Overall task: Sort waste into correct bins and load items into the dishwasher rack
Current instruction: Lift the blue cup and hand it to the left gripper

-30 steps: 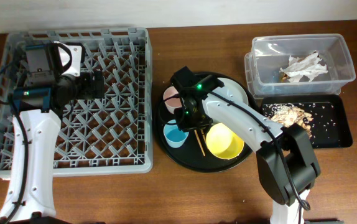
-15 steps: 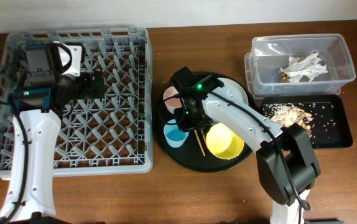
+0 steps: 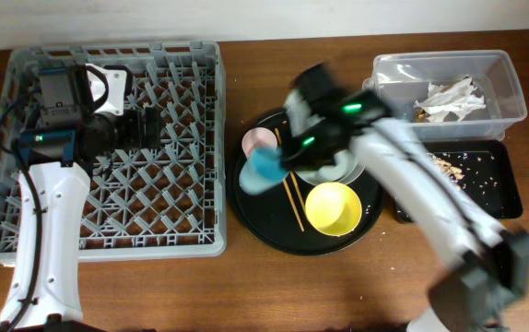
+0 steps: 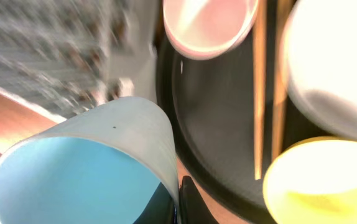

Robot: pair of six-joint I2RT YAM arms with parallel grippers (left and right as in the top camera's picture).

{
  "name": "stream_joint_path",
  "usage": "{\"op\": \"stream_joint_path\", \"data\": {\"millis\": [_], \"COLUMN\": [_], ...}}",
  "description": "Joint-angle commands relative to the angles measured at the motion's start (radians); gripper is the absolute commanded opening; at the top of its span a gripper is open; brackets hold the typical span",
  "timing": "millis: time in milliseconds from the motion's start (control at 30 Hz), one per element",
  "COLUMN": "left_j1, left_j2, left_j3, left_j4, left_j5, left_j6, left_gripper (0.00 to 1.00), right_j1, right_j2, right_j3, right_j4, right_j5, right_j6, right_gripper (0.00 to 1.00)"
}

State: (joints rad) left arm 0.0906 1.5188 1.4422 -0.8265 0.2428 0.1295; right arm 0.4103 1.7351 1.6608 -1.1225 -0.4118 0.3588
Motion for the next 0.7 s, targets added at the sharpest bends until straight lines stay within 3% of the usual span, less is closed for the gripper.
{"op": "stream_joint_path", "data": {"millis": [0, 133, 300, 500, 567, 600, 667], "left_j1": [-0.003, -0.003, -0.003, -0.003, -0.003, -0.003, -0.004], "left_j2": [0.004, 0.009, 0.016, 0.018, 0.018, 0.018, 0.018], "left_j3": [0.014, 0.014, 0.014, 0.014, 0.014, 0.014, 0.014], "left_j4": [0.032, 0.15, 0.237, 0.247, 0.247, 0.247, 0.247], "left_j5": [0.353, 0.887, 1.255, 1.331, 1.325, 1.305, 1.298], "left_j6": [-0.013, -0.013, -0.013, -0.028, -0.027, -0.028, -0.028], "left_gripper": [0.99, 0.99, 0.99, 0.96, 0.89, 0.79, 0.76], "right_j1": [-0.156, -0.234, -0.226, -0.19, -0.158, -0.131, -0.08], "right_j2": [-0.084, -0.052, -0.045, -0.045, -0.044, -0.044, -0.043], "right_j3": [0.023, 0.023, 0.023, 0.023, 0.023, 0.023, 0.023], "right_j4": [0.058, 0.232, 0.376, 0.532, 0.584, 0.621, 0.677], "right_j5": [-0.168, -0.513, -0.667, -0.773, -0.76, -0.753, -0.679], "right_j6": [-0.027, -0.094, -0.093, -0.08, -0.053, -0.046, -0.008], "right_gripper": [0.04, 0.04, 0.04, 0.04, 0.04, 0.04, 0.04]}}
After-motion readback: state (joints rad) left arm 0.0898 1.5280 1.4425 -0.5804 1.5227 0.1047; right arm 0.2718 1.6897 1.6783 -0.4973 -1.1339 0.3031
